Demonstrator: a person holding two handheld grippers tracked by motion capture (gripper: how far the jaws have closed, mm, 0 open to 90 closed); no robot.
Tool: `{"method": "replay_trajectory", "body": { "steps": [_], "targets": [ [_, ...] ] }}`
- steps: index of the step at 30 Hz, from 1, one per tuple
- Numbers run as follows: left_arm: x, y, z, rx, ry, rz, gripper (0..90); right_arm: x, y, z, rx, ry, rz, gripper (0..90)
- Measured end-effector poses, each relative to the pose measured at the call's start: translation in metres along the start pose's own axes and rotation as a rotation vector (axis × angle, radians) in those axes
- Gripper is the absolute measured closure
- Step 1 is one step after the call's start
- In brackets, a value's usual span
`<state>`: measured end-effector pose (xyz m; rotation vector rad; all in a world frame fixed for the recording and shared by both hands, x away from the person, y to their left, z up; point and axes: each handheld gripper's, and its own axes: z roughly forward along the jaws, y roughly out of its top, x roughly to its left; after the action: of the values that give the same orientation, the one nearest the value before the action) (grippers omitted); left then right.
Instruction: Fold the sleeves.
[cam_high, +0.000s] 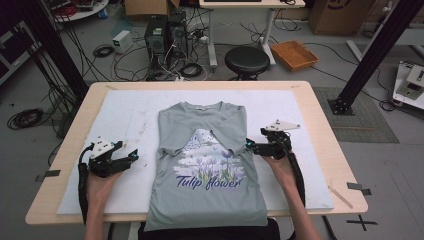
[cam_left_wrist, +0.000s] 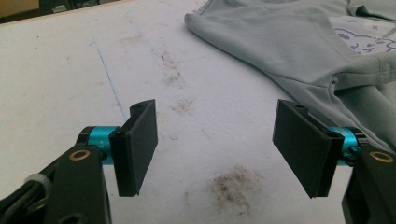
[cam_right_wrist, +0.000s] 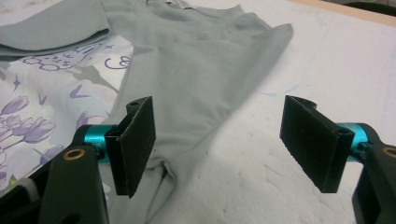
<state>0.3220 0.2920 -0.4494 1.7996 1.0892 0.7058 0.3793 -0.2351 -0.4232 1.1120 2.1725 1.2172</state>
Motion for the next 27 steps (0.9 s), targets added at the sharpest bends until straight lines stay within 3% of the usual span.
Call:
{"method": "replay_trajectory", "body": {
  "steps": [9,14,18,21,27],
  "targets": [
    [-0.001,0.000,0.000,0.000,0.006,0.004,30.9,-0.013,-0.025,-0.017,-0.071,-0.021,0.058,32.7],
    [0.000,0.000,0.000,-0.003,0.005,-0.001,30.9,-0.012,-0.041,-0.029,-0.145,-0.069,0.074,33.0],
    [0.000,0.000,0.000,-0.003,0.001,-0.001,30.9,-0.013,-0.049,-0.034,-0.153,-0.065,0.115,30.6],
    [0.000,0.000,-0.001,-0.005,0.001,0.005,30.9,-0.011,-0.052,-0.036,-0.171,-0.075,0.111,29.1],
    [0.000,0.000,-0.001,-0.006,0.002,0.001,30.9,-0.012,-0.051,-0.034,-0.153,-0.086,0.123,25.6]
  ]
}}
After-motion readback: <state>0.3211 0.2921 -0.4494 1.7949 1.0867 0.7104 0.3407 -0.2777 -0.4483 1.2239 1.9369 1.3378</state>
